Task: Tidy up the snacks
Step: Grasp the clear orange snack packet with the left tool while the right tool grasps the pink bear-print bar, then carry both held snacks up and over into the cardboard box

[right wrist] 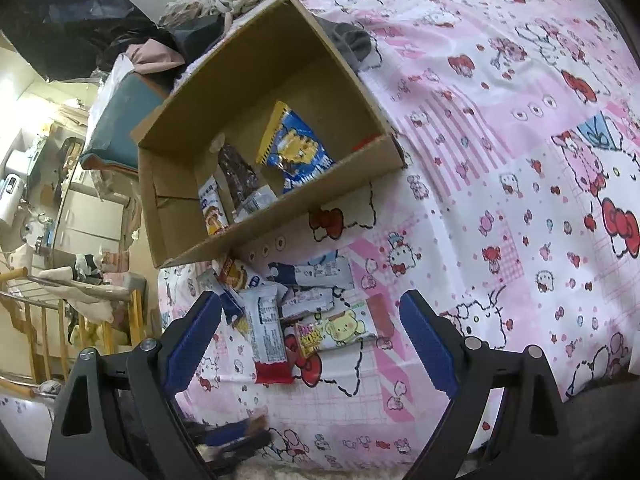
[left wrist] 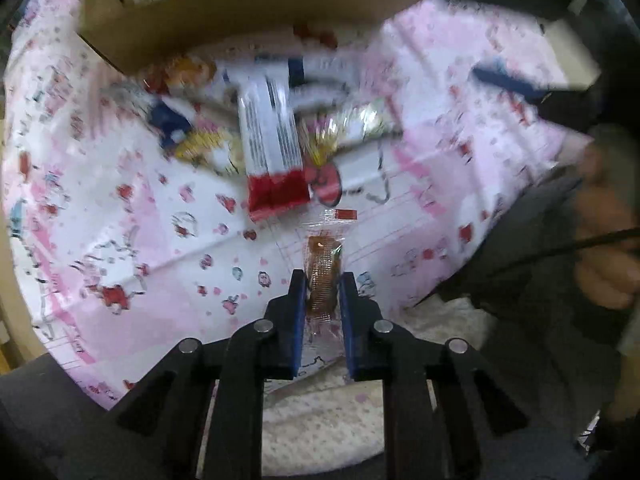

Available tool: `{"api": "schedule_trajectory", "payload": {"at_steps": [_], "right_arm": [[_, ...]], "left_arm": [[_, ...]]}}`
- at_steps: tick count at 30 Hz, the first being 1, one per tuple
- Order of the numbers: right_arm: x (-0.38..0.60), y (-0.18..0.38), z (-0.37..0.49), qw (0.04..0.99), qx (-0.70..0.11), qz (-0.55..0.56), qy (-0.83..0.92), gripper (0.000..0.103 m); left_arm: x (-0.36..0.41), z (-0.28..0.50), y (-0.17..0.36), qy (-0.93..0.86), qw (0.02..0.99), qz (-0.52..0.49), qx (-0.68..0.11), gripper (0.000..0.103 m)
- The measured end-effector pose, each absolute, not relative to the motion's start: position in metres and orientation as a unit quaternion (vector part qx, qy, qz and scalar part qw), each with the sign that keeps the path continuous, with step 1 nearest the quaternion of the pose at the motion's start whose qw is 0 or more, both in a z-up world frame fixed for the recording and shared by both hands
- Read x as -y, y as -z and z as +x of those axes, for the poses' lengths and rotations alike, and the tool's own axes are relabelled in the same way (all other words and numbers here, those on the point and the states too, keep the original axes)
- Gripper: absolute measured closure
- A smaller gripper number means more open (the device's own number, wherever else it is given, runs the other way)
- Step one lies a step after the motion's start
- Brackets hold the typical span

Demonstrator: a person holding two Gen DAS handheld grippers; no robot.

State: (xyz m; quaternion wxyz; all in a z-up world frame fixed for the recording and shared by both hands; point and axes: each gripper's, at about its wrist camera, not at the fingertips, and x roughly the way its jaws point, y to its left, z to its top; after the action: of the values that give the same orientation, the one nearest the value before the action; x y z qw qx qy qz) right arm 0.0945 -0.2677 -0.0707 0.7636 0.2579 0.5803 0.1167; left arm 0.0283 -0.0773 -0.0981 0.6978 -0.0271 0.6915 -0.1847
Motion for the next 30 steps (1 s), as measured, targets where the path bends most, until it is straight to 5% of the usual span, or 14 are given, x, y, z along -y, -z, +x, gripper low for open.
{"api": "schedule_trajectory", "payload": {"at_steps": [7,9,16,22,26,30], "right_arm": [[0.271,0.105,0.093,0.699,-0.636,0.308,-0.113,0.013],[0.270,0.118,0.089,0.680,-0.652,0.321,-0.095,0.042],[0.256,0.159,0.079,0.636,-0.673,0.377,-0.023,0.048],[0.229,0.163,0.094,0.671,-0.672,0.312,0.032,0.045],[0.207,0.157,0.101,0.712,-0.670,0.206,0.030,0.067],[0.201,0.157,0.100,0.715,-0.684,0.144,-0.010,0.074]], "left_arm": [[0.012,0.075,0.057,0.086,0.773,-0.078,-0.623,0.090],[-0.001,0.080,0.060,0.063,0.775,-0.103,-0.620,0.090],[-0.015,0.087,0.076,0.025,0.775,-0.139,-0.616,0.090],[-0.022,0.087,0.067,0.026,0.783,-0.147,-0.604,0.090],[-0.024,0.087,0.065,0.024,0.783,-0.148,-0.603,0.090],[-0.025,0.088,0.071,0.020,0.776,-0.151,-0.612,0.090]]}}
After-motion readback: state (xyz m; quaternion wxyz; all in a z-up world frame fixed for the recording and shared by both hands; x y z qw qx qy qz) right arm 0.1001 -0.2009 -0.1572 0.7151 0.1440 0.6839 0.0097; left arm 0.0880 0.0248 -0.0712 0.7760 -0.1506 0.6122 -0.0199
